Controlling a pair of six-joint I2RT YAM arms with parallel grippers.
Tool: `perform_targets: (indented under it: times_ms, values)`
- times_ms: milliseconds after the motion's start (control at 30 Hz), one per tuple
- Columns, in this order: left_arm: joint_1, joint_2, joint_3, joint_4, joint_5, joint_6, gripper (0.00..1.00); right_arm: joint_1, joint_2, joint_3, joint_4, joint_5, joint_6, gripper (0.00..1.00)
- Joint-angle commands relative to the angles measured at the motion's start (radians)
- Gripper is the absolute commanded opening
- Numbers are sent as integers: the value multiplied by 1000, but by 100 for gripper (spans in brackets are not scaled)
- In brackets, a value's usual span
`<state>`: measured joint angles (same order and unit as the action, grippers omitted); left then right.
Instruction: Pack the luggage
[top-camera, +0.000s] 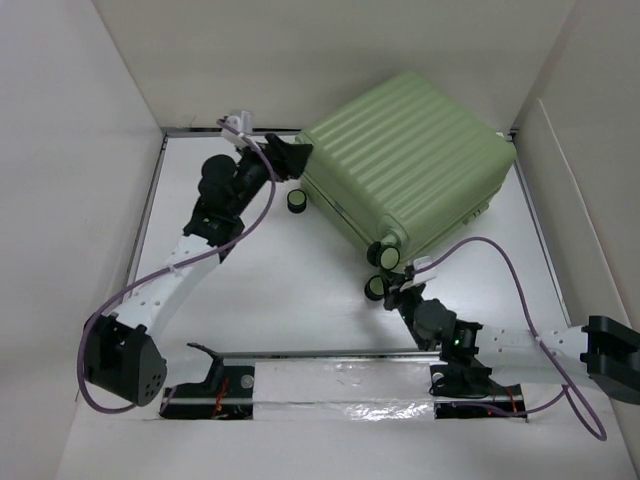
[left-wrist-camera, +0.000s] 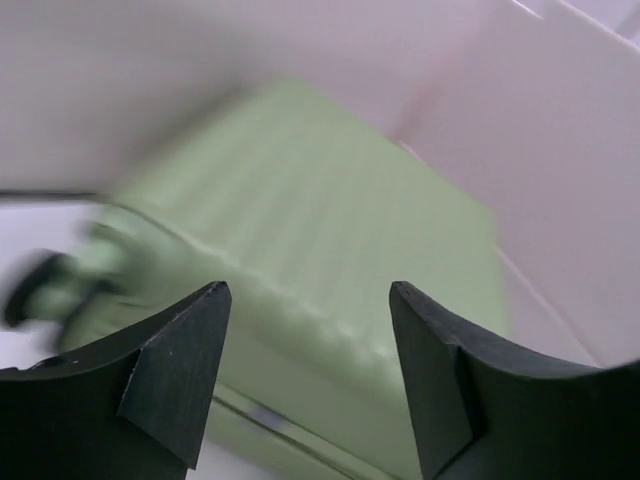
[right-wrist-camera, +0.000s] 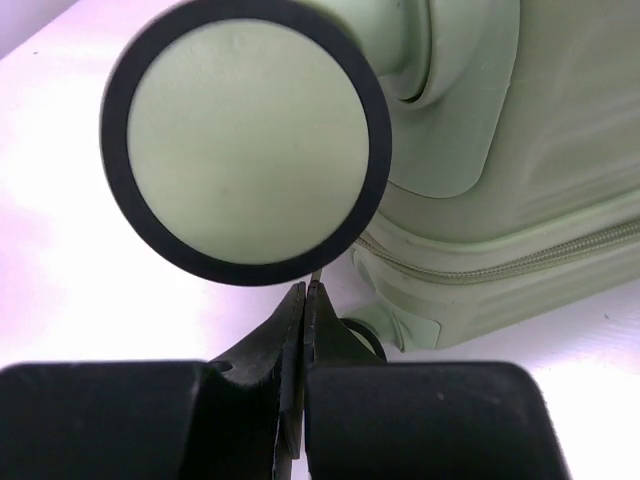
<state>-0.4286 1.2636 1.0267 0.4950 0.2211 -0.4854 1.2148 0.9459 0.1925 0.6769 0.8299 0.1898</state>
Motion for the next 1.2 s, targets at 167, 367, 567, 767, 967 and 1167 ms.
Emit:
perform_targets:
  times_ms: [167,367,567,767,967,1167]
  values:
    - [232,232,291,-459,109,554,92,46,30,16,78,-178,13,0]
    - [223,296,352,-549,130,708,99,46,93,38,102,-206,-1,0]
    - [185,349,383,-553,135,737,99,34,93,42,99,-216,-7,0]
    - [185,437,467,-550,155,745,99,25,82,38,82,-222,-3,0]
    - [185,519,572,-570,181,768,99,14,88,47,69,-230,-4,0]
    - [185,591,647,-607,221,769,90,5,93,48,67,-238,-1,0]
